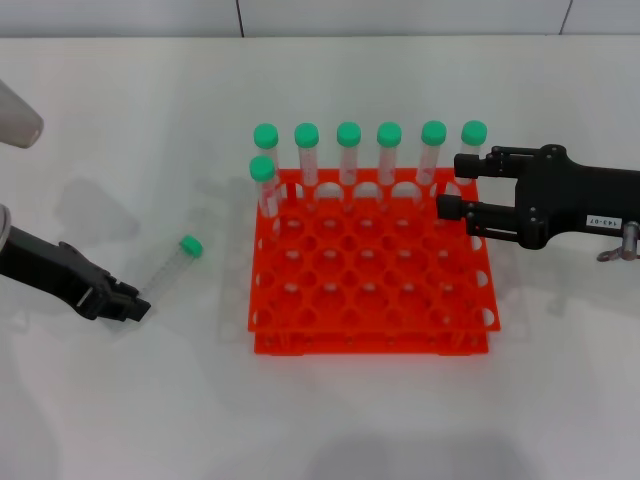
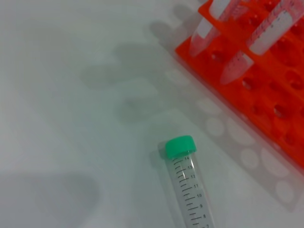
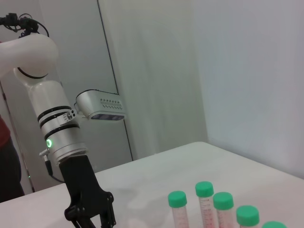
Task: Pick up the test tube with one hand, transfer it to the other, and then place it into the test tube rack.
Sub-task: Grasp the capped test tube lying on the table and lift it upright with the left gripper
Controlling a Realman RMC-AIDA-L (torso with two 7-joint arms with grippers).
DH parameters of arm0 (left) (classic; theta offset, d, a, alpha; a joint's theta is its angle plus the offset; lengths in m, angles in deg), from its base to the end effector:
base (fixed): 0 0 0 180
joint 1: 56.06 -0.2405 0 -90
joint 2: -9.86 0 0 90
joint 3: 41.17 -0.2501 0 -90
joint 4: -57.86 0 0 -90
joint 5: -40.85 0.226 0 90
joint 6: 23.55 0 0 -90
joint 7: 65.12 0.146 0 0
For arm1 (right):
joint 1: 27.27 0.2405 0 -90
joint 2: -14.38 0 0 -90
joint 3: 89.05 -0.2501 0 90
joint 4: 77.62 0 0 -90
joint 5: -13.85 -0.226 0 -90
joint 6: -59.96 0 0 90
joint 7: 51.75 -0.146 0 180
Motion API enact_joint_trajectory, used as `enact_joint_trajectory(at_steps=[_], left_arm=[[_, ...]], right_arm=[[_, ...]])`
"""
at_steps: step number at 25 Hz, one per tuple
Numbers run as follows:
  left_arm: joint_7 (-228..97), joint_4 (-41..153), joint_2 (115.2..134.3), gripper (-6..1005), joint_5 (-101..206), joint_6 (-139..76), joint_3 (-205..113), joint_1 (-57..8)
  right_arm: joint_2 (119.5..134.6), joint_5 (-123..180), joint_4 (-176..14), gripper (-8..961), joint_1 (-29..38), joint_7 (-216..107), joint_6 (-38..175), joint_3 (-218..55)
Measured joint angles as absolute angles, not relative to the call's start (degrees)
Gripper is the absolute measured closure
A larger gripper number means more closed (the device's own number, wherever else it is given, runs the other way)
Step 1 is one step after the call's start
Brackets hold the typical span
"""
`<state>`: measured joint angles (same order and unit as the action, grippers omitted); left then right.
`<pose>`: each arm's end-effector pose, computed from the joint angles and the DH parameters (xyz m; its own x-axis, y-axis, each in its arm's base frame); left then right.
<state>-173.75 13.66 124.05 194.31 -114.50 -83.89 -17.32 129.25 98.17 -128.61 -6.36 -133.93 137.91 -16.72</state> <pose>-0.3008 0.3569 0.0364 0.7191 0.6785 -0.1499 0.6457 -0.7322 -0.2167 0.2249 0.3445 0.0065 0.8030 -0.1998 -0.5615 -0.3648 -0.9098 -0.1979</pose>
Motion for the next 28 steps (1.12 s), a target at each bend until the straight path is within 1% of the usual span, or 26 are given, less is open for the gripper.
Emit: enact_joint_trajectory(at_steps=[7,18,28], left_arm=[[-173.99,13.66,123.96,739,194.30,-113.79,-83.81,-17.25],[-174.12,13.65,124.05,823,194.22,-113.14,-83.88,-17.40],[-173.82,13.65,124.11,826,194.25,-112.55,-83.88,-17.62]], right_arm=[[129.25,98.17,-128.68,380,-6.36,-133.93,137.85,-16.81],[129.25,98.19,-128.68,380,-6.36,-133.93,137.83,-16.80],[129.25,98.14,-128.68,380,-6.36,-133.93,137.75,-16.80]])
